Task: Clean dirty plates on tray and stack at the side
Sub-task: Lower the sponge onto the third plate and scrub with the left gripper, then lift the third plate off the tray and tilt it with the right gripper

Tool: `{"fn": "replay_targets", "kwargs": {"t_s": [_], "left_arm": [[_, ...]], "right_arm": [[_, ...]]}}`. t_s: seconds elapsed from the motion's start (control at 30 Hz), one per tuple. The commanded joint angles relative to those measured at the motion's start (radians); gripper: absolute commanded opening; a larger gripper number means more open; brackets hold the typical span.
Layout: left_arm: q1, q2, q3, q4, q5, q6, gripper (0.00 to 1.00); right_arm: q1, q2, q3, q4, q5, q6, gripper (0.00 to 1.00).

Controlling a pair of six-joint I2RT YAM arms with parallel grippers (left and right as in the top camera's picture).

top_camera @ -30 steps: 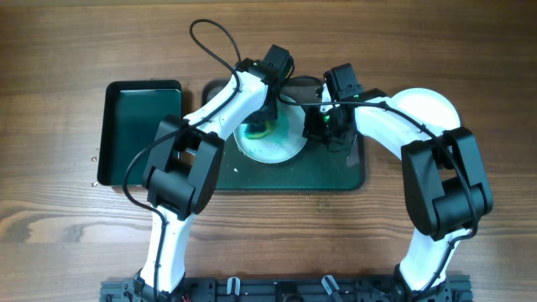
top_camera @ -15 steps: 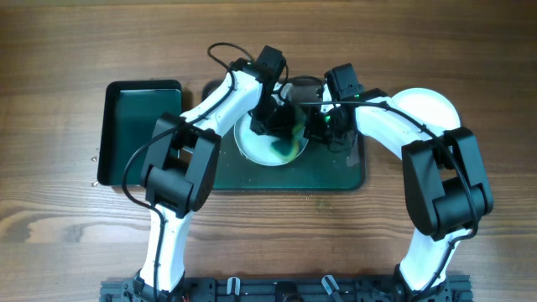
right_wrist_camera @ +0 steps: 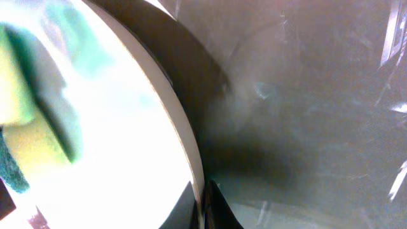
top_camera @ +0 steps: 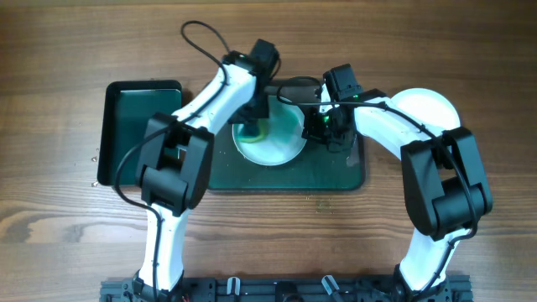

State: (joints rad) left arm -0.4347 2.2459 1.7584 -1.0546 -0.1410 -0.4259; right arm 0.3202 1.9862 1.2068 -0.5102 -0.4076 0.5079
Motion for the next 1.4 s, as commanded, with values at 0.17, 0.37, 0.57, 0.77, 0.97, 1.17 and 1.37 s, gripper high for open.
{"fn": "replay_targets", "kwargs": {"t_s": [0.17, 0.37, 0.57, 0.77, 0.97, 1.17, 1.37], "left_arm": [[0.069, 0.016, 0.252, -0.243, 0.069, 0.065, 0.04], [0.104, 0.009, 0.336, -0.333, 0.227, 0.112, 0.04], [0.098, 0.011, 0.336, -0.291, 0.227, 0.112, 0.04], [0.097, 0.011, 0.336, -0.269, 0.227, 0.112, 0.04], [0.097, 0.011, 0.336, -0.268, 0.227, 0.112, 0.04], [0.097, 0.011, 0.336, -0.261, 0.227, 0.107, 0.04], [0.096, 0.011, 0.336, -0.262, 0.227, 0.105, 0.04]], "right_arm": [[-0.004, 0.014, 0.009, -0.006, -0.01, -0.011, 0.04], [-0.003, -0.073, 0.009, -0.056, 0.094, -0.058, 0.04], [0.099, -0.272, 0.009, -0.157, 0.618, -0.09, 0.04], [0.276, -0.404, 0.009, -0.237, 1.128, -0.089, 0.04], [0.348, -0.464, 0.009, -0.315, 1.438, -0.093, 0.04], [0.422, -0.505, 0.009, -0.317, 1.72, -0.198, 0.04], [0.487, -0.507, 0.009, -0.288, 1.929, -0.307, 0.04]]}}
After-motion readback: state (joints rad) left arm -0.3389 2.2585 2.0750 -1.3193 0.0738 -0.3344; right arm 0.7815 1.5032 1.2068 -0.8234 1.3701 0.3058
